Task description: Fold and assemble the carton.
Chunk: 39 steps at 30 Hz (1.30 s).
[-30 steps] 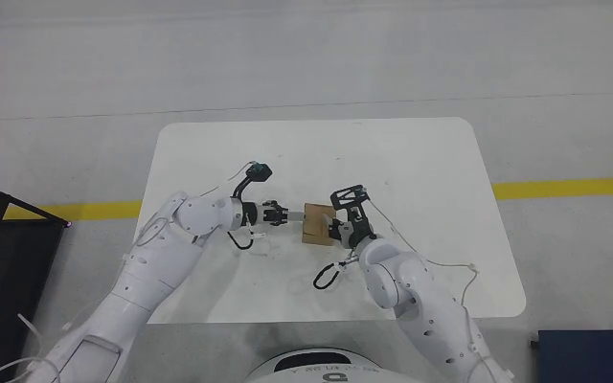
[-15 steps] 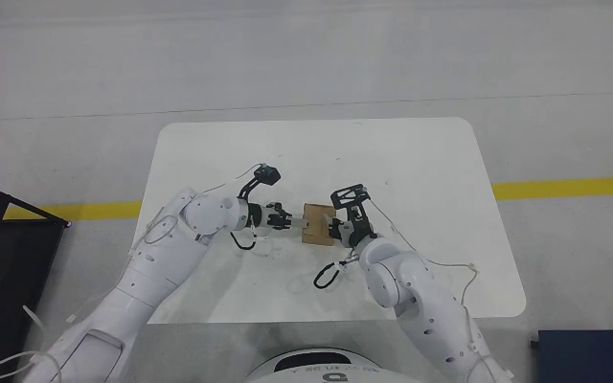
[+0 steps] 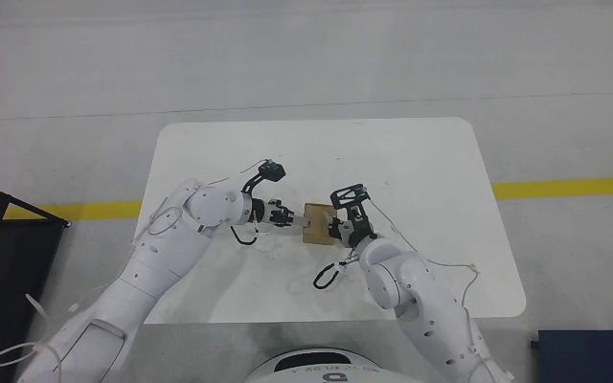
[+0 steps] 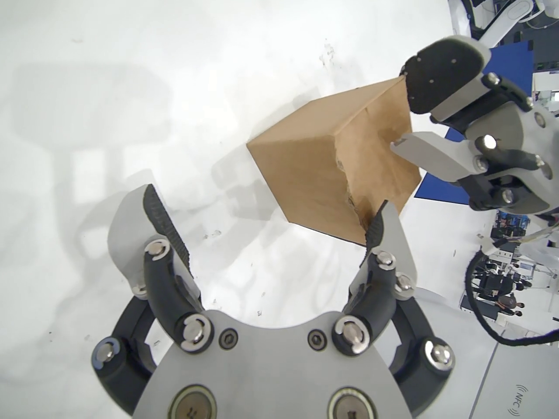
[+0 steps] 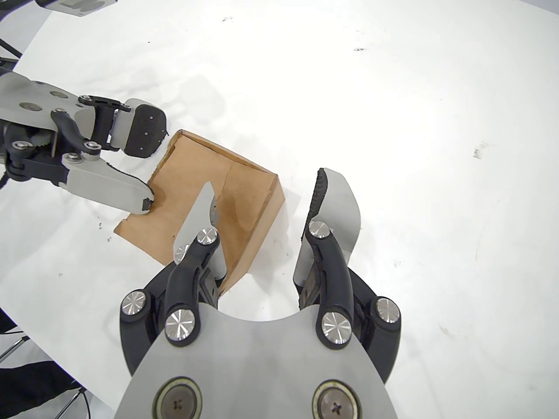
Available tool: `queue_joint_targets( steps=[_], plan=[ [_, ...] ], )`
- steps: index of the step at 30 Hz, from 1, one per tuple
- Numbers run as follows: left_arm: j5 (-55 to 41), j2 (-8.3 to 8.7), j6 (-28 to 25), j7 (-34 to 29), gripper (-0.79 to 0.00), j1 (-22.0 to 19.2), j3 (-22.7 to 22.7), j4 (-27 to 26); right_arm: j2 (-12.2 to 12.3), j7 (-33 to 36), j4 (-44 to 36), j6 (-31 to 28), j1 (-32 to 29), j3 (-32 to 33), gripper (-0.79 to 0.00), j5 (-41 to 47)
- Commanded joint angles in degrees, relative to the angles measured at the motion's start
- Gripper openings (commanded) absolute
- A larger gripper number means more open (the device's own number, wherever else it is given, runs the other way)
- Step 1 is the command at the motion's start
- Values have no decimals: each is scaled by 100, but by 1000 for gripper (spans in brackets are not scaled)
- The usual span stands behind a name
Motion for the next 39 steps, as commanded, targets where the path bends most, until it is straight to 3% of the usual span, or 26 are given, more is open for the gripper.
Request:
queue_joint_targets(
  steps=[1, 10, 13, 17, 20, 22, 23, 25, 26, 32, 39],
  plan=[
    [-41, -8, -17, 55, 0, -10, 4, 31, 3, -70, -62, 12, -53, 24, -317, -14],
    [-543, 32, 11, 527, 0, 97, -388, 39, 4, -25, -225, -196, -35, -73, -286, -356],
    [-610, 123, -14, 727, 0, 242, -758, 23, -22, 192, -176, -208, 129, -174, -259, -423],
    [-930, 253, -83, 1015, 0, 594, -1354, -162, -57, 309, -139, -255, 282, -250, -154, -305],
    [-1279, 328, -95, 1225, 0, 949, -1752, -378, -62, 169, -217, -319, 259, -140, -175, -17],
    [-1372, 375, -100, 1239, 0, 1177, -1948, -548, -44, -5, -348, -494, 144, 0, -225, 230],
    [-1387, 398, -93, 1227, 0, 1292, -2027, -620, -27, -105, -418, -616, 62, 86, -286, 302],
    [-1491, 430, -98, 1221, 0, 1491, -2160, -733, 15, -342, -559, -919, -132, 249, -671, 361],
    [-1576, 438, -110, 1242, 0, 1576, -2211, -774, 41, -444, -605, -1085, -233, 331, -785, 326],
    [-2083, 431, -263, 1539, 0, 1829, -2334, -881, 115, -687, -580, -1492, -594, 544, -785, 260],
    [-2143, 423, -222, 1507, 0, 1803, -2294, -844, 101, -731, -253, -1552, -483, 421, -785, 369]
  ],
)
